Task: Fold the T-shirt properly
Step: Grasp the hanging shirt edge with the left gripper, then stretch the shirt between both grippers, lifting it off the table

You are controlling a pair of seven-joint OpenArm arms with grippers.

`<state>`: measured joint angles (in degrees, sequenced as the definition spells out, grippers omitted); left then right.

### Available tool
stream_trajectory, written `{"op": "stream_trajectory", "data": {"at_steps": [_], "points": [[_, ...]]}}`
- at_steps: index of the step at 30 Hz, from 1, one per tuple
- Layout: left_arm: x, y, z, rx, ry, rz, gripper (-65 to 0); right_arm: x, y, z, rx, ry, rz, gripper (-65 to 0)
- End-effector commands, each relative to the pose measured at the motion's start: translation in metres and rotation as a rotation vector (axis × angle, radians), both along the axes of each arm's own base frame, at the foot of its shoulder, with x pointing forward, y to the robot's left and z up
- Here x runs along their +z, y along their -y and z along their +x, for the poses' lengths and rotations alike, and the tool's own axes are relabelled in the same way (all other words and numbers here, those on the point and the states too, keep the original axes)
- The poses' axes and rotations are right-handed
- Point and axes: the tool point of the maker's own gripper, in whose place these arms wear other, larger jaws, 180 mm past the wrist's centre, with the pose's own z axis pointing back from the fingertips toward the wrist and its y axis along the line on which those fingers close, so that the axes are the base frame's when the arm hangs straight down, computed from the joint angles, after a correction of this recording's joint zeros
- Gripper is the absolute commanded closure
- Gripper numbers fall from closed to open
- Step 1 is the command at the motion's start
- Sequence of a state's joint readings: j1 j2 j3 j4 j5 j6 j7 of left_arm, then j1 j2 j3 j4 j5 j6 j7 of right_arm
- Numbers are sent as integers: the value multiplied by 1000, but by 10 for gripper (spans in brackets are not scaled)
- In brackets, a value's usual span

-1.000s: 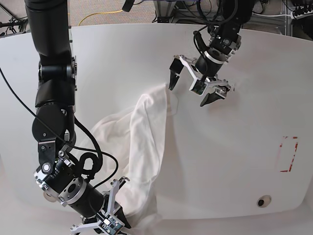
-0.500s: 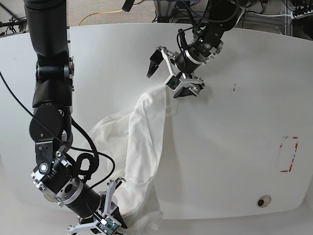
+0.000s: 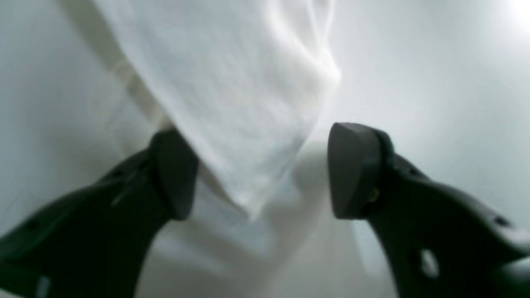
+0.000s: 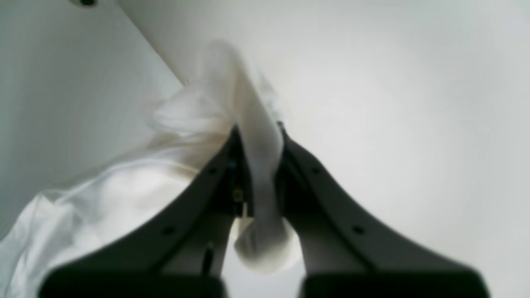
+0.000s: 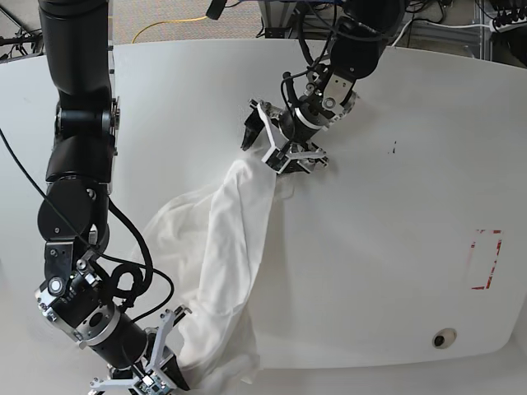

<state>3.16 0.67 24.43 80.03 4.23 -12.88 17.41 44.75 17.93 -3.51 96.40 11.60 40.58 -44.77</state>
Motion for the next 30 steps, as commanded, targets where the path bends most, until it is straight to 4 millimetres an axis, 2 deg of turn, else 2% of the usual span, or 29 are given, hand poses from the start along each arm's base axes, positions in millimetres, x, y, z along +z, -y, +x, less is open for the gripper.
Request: {"op": "stream_trajectory", "data": {"at_steps": [1, 3, 6, 9, 13, 16, 17, 23, 24, 30], "points": [[5, 2, 6, 4, 9, -11, -262, 32, 15, 3, -40, 62, 19, 0], [4, 1, 6, 8, 7, -7, -114, 40, 28, 4, -73, 69, 38, 0], [9, -1, 13, 9, 25, -4, -10, 38, 39, 9, -99, 52, 61, 0], [18, -6, 21, 28, 49, -11, -4, 48, 49, 11, -121, 66, 82, 0], [47, -34, 44, 115, 124, -33, -4, 52, 65, 14, -155, 64, 124, 0], [67, -45, 55, 144, 173, -35, -4, 63, 69, 16, -160, 81, 133, 0], [72, -56, 58, 161, 180, -14, -4, 65, 71, 18, -165, 79, 137, 0], [134, -94, 92, 248, 300, 17, -4, 81, 76, 26, -174, 83, 151, 0], [151, -102, 99, 270, 337, 15, -4, 84, 76, 27, -174, 83, 153, 0], [222, -145, 126, 379, 474, 26, -8, 110, 80, 40, -175, 89, 184, 0]]}}
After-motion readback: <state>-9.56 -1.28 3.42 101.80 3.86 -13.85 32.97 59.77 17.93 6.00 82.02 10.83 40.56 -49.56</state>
